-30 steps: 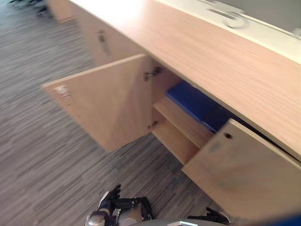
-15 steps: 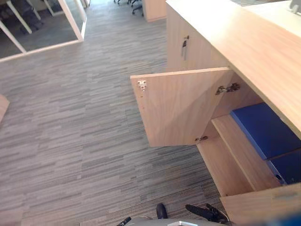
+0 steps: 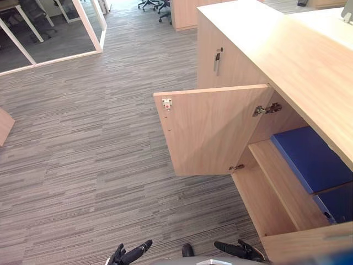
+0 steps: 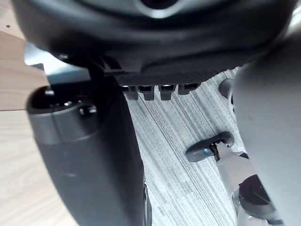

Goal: Walk over to the cabinet, pick up the folder, carry it to the office cabinet, place the folder inside the office cabinet, then close the office cabinet door

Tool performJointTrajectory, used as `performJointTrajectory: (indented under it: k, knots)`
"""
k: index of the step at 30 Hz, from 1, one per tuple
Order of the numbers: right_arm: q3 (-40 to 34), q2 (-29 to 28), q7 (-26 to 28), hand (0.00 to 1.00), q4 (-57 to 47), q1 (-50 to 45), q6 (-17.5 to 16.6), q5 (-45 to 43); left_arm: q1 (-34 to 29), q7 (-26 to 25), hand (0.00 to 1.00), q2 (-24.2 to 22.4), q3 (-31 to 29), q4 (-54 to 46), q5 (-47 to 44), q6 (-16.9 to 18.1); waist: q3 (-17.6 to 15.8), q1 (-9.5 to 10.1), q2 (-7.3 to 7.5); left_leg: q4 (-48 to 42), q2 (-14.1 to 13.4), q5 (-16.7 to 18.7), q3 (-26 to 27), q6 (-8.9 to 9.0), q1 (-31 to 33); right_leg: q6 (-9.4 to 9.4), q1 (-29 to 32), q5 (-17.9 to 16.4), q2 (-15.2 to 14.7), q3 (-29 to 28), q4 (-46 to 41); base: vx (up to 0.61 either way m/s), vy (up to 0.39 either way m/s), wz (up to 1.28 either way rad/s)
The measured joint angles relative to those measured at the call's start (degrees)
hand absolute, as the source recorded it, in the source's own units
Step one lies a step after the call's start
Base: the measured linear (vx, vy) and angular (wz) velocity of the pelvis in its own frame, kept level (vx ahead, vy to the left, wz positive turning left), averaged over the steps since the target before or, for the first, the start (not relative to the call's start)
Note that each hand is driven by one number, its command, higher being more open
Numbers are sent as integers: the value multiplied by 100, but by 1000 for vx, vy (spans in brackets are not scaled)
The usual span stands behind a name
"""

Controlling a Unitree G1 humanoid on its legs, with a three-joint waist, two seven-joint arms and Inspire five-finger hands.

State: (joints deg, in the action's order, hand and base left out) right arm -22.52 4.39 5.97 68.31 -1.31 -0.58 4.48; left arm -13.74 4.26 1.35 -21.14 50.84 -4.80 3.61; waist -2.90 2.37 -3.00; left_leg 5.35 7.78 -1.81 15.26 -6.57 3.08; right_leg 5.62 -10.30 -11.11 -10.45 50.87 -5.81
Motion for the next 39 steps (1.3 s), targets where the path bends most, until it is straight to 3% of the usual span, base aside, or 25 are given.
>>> performJointTrajectory:
  k: [5,17,20,23,24,26,27,28,30,34,39]
  knots:
    - [-109,56,24,100,0,11,55,227,132,70,100,138,-4,-571,315,-27,-54,-2,4,0,-25,57,106,71,-79,-1,-37,0,8,-106,22,7,-29,-11]
    - [-98,63,218,100,-19,32,65,442,982,-140,100,1661,-508,-1875,742,-131,-73,-7,-3,-6,-316,136,463,221,-373,-74,-96,49,129,-530,-128,10,-49,-20]
    - [-63,49,290,100,-67,27,104,437,1303,-181,100,2007,-509,-2031,777,-163,-75,-3,-5,-32,-464,130,503,268,-429,-177,-68,116,219,-662,-238,11,-73,-16]
    - [133,46,401,100,-149,10,127,420,1479,-234,100,2417,-533,-2024,641,-204,-85,21,-55,-38,-820,123,623,288,-544,-323,242,189,267,-1026,-925,11,-54,-43]
    - [157,32,461,100,-208,8,122,411,1597,-237,100,2557,-637,-1988,517,-247,-122,32,-143,-40,-1040,93,626,333,-573,-296,344,-156,369,-1049,-726,-31,-84,-43]
    - [280,40,490,100,-273,-11,127,387,1996,-253,100,2865,-669,-1676,384,-297,-114,33,-121,-40,-1259,22,647,508,-597,-327,400,-29,481,-1059,322,-64,-88,-23]
    - [352,36,506,100,-272,-56,126,383,2248,-230,100,3145,-589,-1511,268,-301,-57,27,58,-44,-1258,93,665,779,-601,-372,538,735,362,-1167,719,-89,-37,5]
    - [347,48,493,100,-243,-92,127,244,2487,-228,100,3320,-449,-1373,195,-288,-22,1,148,-53,-1289,155,645,976,-619,-66,604,879,309,-1264,631,-60,-42,2]
    - [352,152,495,100,-244,-171,122,207,2737,-139,100,3494,-129,-1138,69,-286,-1,50,146,-185,-1443,136,665,1020,-584,-196,599,839,450,-1339,681,-8,-179,-11]
    - [362,420,493,100,-135,-315,169,201,3658,127,100,3659,624,-146,25,-292,-12,11,-81,-187,-1605,132,748,1099,-602,-339,572,772,633,-1368,710,-3,-136,-10]
    - [343,318,449,100,-89,-457,175,-91,4622,124,100,4192,1148,961,-181,-321,32,-212,-16,-324,-1637,195,807,1186,-710,-360,518,758,623,-1540,692,56,-27,-21]
